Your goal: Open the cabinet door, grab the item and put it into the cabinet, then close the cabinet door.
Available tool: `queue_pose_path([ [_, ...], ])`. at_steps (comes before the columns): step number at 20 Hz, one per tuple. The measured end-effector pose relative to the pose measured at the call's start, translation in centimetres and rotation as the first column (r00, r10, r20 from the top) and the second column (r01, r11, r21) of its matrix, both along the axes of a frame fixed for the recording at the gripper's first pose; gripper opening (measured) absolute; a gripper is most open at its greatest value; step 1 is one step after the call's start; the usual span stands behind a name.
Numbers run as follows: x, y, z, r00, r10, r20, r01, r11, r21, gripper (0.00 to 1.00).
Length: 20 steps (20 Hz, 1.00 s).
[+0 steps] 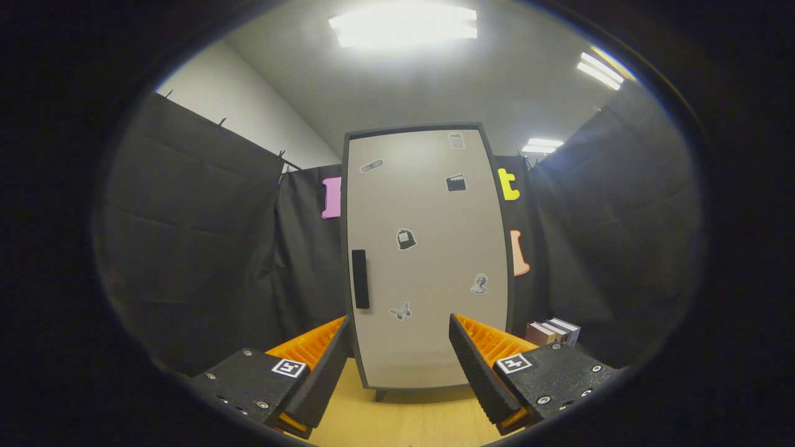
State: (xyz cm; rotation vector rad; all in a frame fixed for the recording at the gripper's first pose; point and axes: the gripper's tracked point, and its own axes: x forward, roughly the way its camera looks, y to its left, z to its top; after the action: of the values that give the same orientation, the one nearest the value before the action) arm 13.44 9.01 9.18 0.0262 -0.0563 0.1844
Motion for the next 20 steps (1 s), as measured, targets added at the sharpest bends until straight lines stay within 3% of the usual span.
queue_pose_path([
  [11,9.1,6.7,1.7,0.996,0.087,0.001,-0.087,0.995,-0.044,0.95],
  [20,16.6,10.0,0.5,0.996,0.068,-0.061,-0.073,0.994,-0.086,0.94],
])
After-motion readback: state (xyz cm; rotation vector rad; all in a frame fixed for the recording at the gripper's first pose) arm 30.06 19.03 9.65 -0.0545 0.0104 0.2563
